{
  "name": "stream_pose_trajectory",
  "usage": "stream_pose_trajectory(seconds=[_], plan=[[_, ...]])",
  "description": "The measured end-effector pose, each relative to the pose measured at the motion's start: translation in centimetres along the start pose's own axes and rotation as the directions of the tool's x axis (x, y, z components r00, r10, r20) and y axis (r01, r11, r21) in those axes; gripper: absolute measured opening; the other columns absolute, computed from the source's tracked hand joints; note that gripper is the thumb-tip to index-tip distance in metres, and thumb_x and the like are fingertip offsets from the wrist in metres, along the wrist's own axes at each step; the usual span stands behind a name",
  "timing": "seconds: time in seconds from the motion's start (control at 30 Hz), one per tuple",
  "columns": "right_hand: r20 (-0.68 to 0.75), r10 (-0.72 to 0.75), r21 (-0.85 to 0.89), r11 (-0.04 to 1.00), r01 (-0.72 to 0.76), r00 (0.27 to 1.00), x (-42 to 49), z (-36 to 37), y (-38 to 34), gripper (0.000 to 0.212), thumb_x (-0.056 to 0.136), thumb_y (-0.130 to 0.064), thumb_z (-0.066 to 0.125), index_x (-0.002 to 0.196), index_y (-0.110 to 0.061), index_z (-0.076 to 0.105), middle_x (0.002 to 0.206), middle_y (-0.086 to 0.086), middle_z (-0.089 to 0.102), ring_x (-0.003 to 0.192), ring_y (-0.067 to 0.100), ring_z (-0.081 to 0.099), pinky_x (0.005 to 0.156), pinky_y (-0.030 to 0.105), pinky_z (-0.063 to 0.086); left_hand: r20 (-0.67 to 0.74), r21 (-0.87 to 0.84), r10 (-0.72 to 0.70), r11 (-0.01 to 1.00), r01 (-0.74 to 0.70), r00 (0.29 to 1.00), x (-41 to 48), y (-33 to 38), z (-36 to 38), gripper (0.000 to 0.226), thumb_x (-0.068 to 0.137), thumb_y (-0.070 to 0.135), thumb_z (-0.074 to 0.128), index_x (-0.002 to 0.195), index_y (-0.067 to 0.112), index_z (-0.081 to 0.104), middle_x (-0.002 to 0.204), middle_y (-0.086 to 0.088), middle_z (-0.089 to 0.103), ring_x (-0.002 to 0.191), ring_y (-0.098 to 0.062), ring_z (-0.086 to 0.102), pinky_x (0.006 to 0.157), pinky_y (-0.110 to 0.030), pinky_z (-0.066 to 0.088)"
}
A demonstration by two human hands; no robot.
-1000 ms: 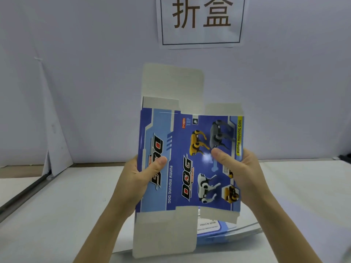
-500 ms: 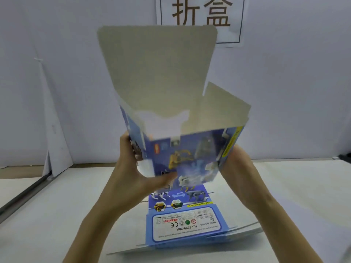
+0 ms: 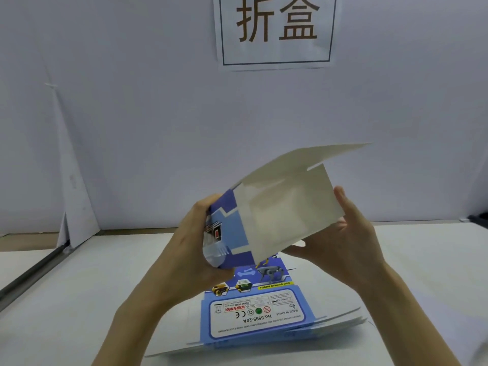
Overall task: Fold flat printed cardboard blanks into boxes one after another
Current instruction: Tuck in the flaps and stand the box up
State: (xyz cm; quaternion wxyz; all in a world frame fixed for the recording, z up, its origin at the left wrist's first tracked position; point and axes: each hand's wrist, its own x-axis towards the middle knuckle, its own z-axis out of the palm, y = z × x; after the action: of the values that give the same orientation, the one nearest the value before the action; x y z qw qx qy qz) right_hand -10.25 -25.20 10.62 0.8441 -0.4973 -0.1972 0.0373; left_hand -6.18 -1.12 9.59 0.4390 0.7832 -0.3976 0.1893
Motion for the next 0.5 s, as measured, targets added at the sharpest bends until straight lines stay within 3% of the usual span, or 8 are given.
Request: stream_pose_trajectory(seconds=[0.07, 0.13, 0.2, 0.27, 0.37, 0.5], plan=[[0.006, -0.011, 0.019, 1.000, 0.011, 1.000, 0.0, 0.1, 0.1, 0.078, 0.063, -0.055, 0.079, 0.128, -0.018, 0.058, 0.122, 0.015, 0.057, 0.114, 0.031, 0.053, 0.105, 0.061, 0.033, 0.004, 0.020, -0.007, 1.000, 0.007, 1.000, 0.0, 0.0, 0.0, 0.080, 0.058, 0.019, 0.088, 0.118, 0.034, 0.036, 0.115, 0.025, 0.048, 0.108, 0.018, 0.048, 0.065, 0.004, 0.042], [-0.039, -0.018, -0.019, 1.000, 0.017, 0.999, -0.1, 0.4, 0.3, 0.062, 0.065, -0.047, 0.079, 0.116, -0.015, 0.066, 0.112, 0.014, 0.064, 0.105, 0.029, 0.061, 0.091, 0.053, 0.051, 0.021, 0.042, -0.002, 0.999, 0.001, 1.000, 0.1, -0.1, 0.2, 0.083, 0.058, 0.014, 0.090, 0.119, 0.035, 0.036, 0.118, 0.020, 0.049, 0.111, 0.008, 0.051, 0.069, 0.000, 0.046], [-0.168, -0.042, -0.087, 0.996, 0.027, 0.985, 0.0, 0.6, 0.8, 0.036, 0.075, -0.034, 0.072, 0.104, -0.012, 0.071, 0.100, 0.013, 0.069, 0.092, 0.026, 0.068, 0.071, 0.038, 0.058, 0.046, 0.075, 0.021, 0.997, -0.024, 0.999, 0.1, -0.2, 0.4, 0.084, 0.059, 0.016, 0.091, 0.121, 0.034, 0.037, 0.123, 0.012, 0.050, 0.111, -0.009, 0.056, 0.076, -0.009, 0.052], [-0.283, -0.123, -0.236, 0.970, 0.055, 0.951, 0.2, 0.5, 1.3, 0.023, 0.082, -0.026, 0.059, 0.101, -0.014, 0.064, 0.086, 0.006, 0.072, 0.080, 0.018, 0.071, 0.061, 0.029, 0.057, 0.043, 0.115, 0.053, 0.992, -0.058, 0.998, 0.1, -0.3, 0.5, 0.084, 0.059, 0.017, 0.091, 0.122, 0.034, 0.038, 0.124, 0.009, 0.050, 0.110, -0.018, 0.056, 0.081, -0.014, 0.053], [-0.305, -0.175, -0.464, 0.885, 0.015, 0.936, 0.5, 0.4, 1.4, 0.014, 0.092, -0.024, 0.050, 0.100, -0.019, 0.061, 0.081, -0.005, 0.073, 0.080, 0.013, 0.071, 0.062, 0.026, 0.057, -0.019, 0.126, 0.052, 0.991, -0.049, 0.998, 0.1, -0.8, 0.1, 0.087, 0.058, 0.014, 0.091, 0.122, 0.037, 0.037, 0.123, 0.010, 0.050, 0.109, -0.022, 0.055, 0.079, -0.012, 0.052], [-0.273, -0.104, -0.556, 0.828, -0.068, 0.956, 0.2, 0.3, 0.9, 0.035, 0.077, -0.044, 0.060, 0.100, -0.018, 0.064, 0.099, 0.006, 0.070, 0.093, 0.024, 0.069, 0.072, 0.031, 0.059, -0.047, 0.094, 0.039, 0.995, -0.034, 0.998, -0.1, -1.1, -0.8, 0.088, 0.057, 0.029, 0.088, 0.127, 0.040, 0.035, 0.127, 0.020, 0.044, 0.116, -0.018, 0.050, 0.078, -0.005, 0.048]])
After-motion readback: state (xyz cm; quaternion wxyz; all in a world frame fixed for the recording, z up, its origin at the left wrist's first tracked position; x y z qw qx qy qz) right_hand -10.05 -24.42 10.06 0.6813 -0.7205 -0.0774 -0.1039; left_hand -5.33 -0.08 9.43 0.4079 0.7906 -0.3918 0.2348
